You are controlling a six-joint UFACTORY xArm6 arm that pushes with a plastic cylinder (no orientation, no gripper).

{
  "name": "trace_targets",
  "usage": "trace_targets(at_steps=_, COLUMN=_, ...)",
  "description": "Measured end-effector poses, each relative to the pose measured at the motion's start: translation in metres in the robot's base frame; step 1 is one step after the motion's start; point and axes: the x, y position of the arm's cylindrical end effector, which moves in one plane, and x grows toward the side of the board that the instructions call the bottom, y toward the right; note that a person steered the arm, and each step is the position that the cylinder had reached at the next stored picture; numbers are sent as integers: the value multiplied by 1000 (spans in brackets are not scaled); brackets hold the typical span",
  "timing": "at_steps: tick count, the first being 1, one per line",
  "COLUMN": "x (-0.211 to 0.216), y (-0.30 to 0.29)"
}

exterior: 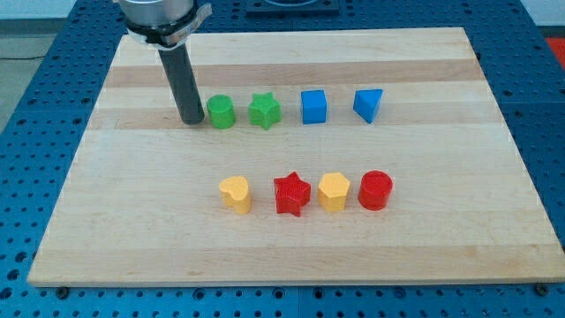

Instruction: Point your arm to the bottom of the green star

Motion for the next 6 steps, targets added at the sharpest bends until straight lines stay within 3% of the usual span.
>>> trace_targets(at_steps=2, x=35, y=1)
trace_targets(at_steps=6, x=25, y=141)
